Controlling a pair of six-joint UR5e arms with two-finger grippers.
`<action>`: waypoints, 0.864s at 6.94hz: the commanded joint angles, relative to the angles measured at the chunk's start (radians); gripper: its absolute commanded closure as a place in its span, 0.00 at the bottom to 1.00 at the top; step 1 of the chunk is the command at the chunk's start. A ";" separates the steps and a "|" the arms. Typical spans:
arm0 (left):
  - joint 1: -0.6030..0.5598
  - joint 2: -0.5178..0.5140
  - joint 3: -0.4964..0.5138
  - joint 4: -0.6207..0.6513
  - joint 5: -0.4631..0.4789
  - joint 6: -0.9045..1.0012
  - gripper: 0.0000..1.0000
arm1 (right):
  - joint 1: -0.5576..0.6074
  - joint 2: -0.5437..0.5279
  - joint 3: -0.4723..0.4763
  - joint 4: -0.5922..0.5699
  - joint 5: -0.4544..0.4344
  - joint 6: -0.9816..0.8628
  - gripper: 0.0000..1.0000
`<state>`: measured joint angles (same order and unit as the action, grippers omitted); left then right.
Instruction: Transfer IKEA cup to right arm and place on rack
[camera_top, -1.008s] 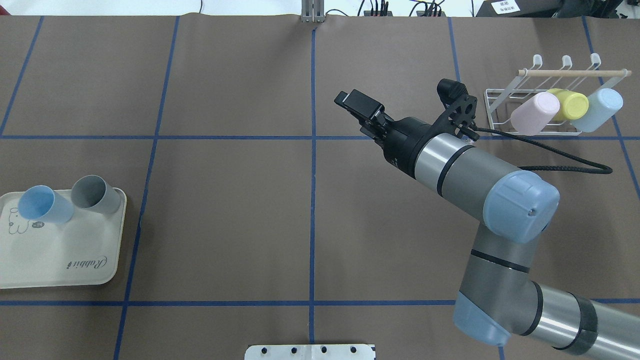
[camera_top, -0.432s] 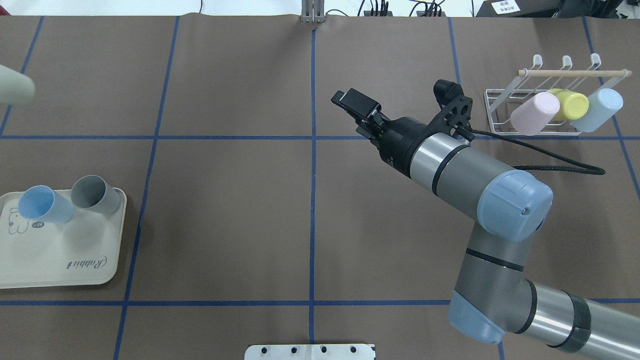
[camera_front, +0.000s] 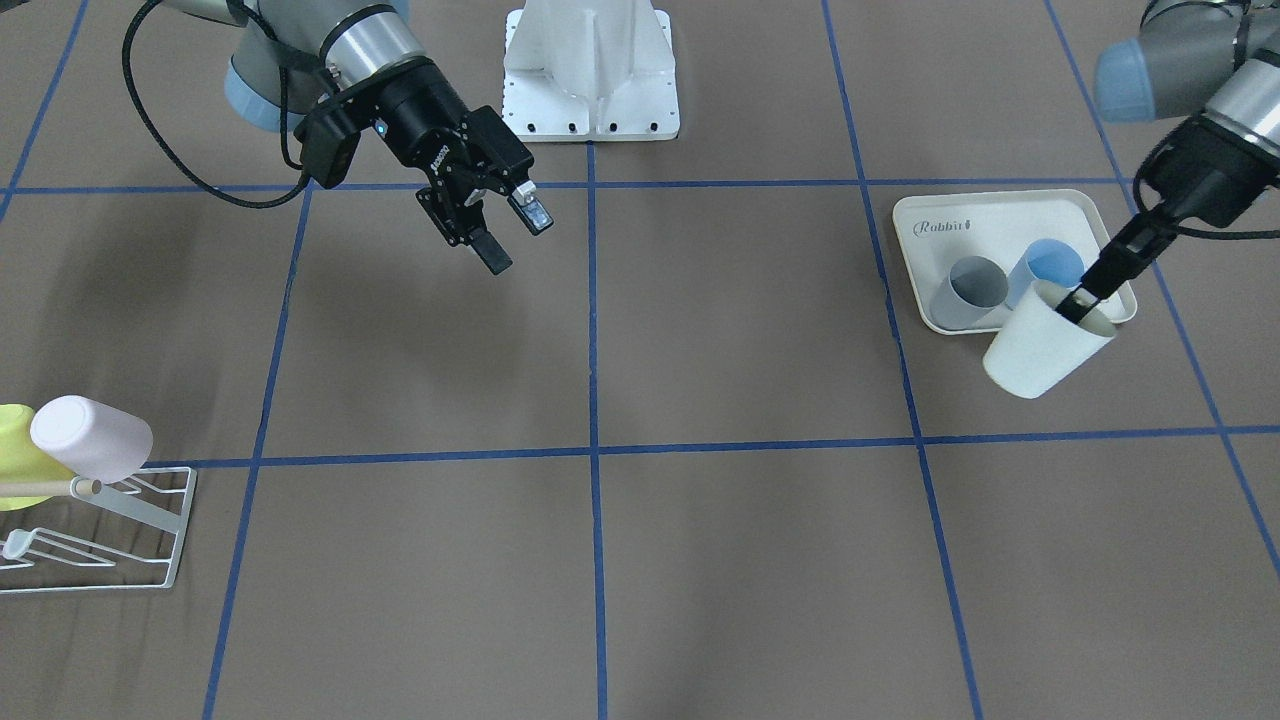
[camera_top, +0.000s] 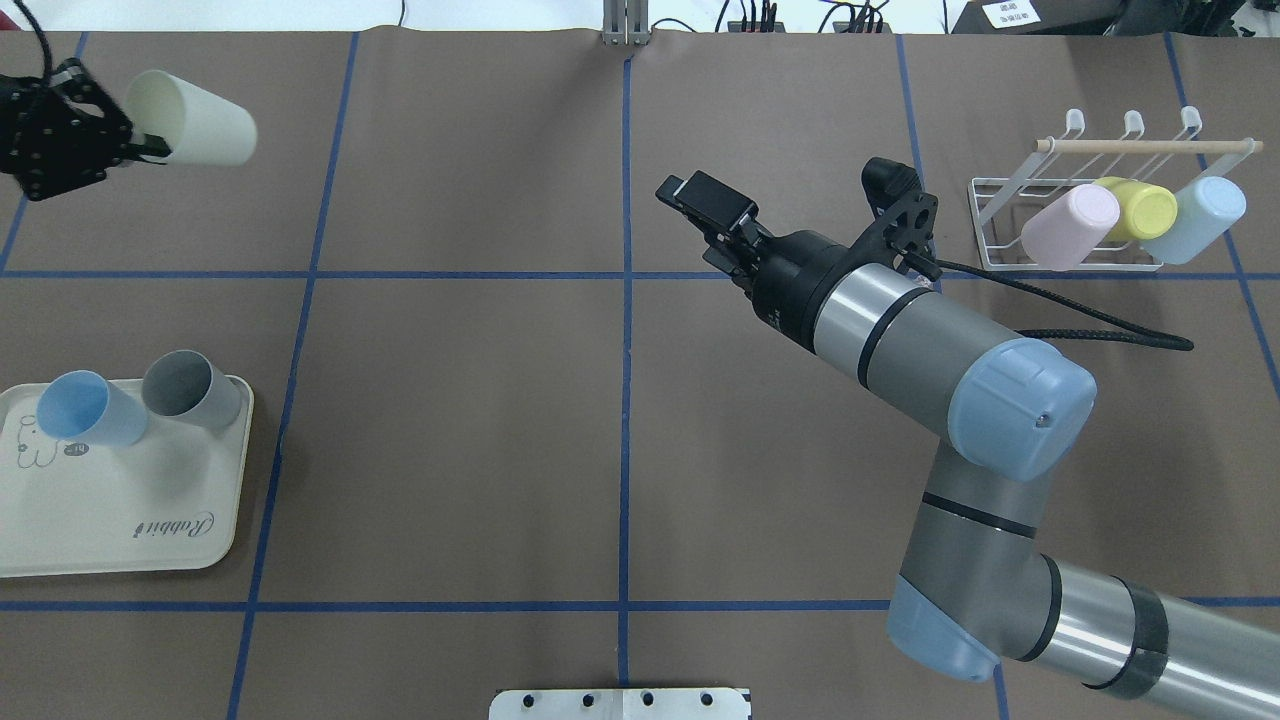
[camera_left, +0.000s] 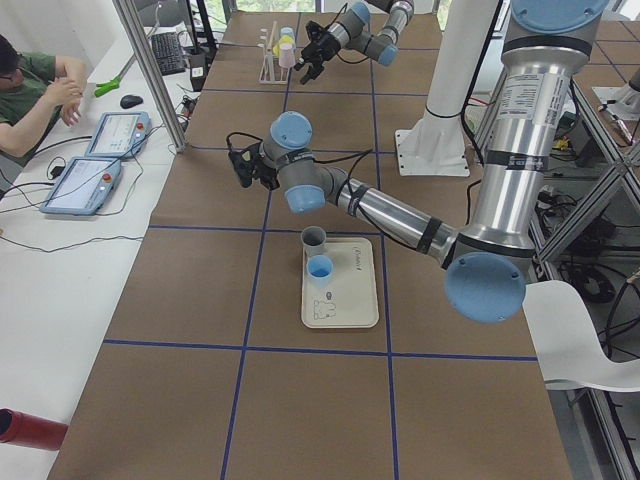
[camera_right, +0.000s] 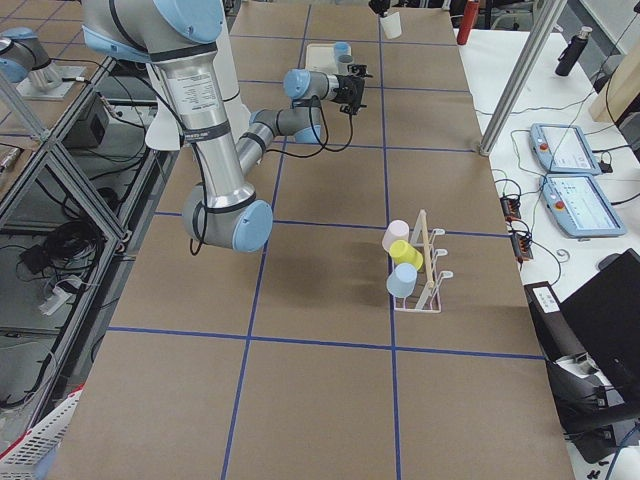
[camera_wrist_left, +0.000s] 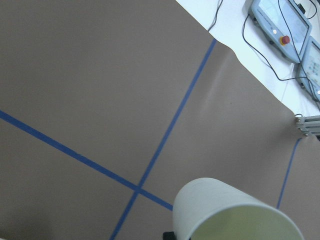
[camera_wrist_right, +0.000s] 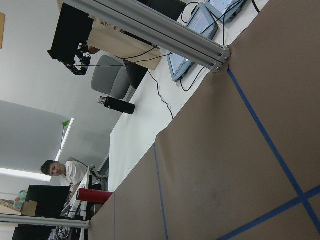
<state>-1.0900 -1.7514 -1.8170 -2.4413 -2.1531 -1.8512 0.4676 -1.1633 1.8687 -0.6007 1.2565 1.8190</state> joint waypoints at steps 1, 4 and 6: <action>0.151 -0.083 0.025 -0.218 0.224 -0.355 1.00 | 0.000 0.002 -0.002 0.019 0.000 0.029 0.01; 0.414 -0.173 0.062 -0.479 0.507 -0.487 1.00 | -0.001 0.060 -0.019 0.087 0.003 0.129 0.01; 0.444 -0.197 0.088 -0.650 0.612 -0.596 1.00 | -0.001 0.108 -0.020 0.097 0.009 0.221 0.01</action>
<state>-0.6750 -1.9355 -1.7503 -2.9683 -1.6165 -2.3749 0.4666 -1.0802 1.8499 -0.5149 1.2611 1.9826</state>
